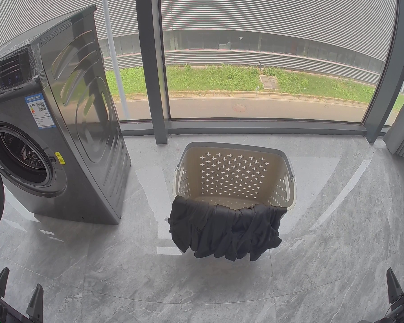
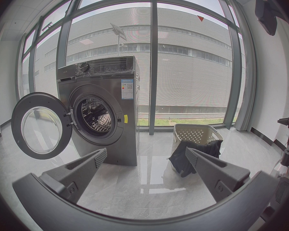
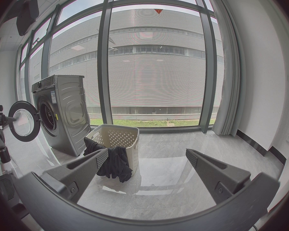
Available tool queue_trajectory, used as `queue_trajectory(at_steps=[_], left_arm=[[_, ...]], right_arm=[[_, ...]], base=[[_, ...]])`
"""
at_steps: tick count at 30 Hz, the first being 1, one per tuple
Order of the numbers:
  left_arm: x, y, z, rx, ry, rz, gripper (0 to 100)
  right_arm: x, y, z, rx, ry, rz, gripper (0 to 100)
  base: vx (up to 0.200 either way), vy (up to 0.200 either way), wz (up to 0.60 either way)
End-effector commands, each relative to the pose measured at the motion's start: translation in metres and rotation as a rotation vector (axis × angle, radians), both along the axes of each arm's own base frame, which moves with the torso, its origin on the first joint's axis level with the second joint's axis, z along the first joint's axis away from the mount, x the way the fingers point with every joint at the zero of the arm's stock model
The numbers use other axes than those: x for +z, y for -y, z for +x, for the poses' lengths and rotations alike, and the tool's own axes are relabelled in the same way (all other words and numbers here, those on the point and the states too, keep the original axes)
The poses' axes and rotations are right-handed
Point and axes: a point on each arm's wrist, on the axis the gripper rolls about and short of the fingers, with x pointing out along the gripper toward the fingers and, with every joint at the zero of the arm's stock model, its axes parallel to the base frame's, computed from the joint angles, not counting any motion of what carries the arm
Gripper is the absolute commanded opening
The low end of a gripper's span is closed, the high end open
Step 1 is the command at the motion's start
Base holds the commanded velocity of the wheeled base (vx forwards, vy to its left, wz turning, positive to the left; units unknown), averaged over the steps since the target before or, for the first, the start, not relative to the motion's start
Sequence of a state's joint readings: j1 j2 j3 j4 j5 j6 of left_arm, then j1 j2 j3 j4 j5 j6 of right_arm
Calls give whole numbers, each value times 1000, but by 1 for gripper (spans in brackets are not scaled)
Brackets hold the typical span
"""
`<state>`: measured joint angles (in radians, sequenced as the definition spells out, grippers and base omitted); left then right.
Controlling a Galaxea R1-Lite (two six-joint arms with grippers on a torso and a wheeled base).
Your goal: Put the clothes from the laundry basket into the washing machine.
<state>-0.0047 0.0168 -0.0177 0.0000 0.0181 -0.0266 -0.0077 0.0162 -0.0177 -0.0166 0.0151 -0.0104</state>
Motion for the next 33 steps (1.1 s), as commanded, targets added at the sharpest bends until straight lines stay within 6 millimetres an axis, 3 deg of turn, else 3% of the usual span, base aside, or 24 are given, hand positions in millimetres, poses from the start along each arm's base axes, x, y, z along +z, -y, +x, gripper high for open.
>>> queue_trajectory(at_steps=[1, 4, 10, 25, 33], left_arm=[[-5, 0, 0, 0, 1, 1, 100], [-5, 0, 0, 0, 1, -1, 100], [-5, 0, 0, 0, 1, -1, 100], [-5, 0, 0, 0, 1, -1, 100], [-5, 0, 0, 0, 1, -3, 100]], right_arm=[[-5, 0, 0, -1, -1, 0, 100], [-5, 0, 0, -4, 0, -6, 100], [-5, 0, 0, -1, -1, -2, 100], [-5, 0, 0, -1, -1, 0, 100], [-5, 0, 0, -1, -1, 4, 100]], base=[[0, 0, 0], [0, 0, 0], [200, 0, 0], [0, 0, 0], [150, 0, 0]])
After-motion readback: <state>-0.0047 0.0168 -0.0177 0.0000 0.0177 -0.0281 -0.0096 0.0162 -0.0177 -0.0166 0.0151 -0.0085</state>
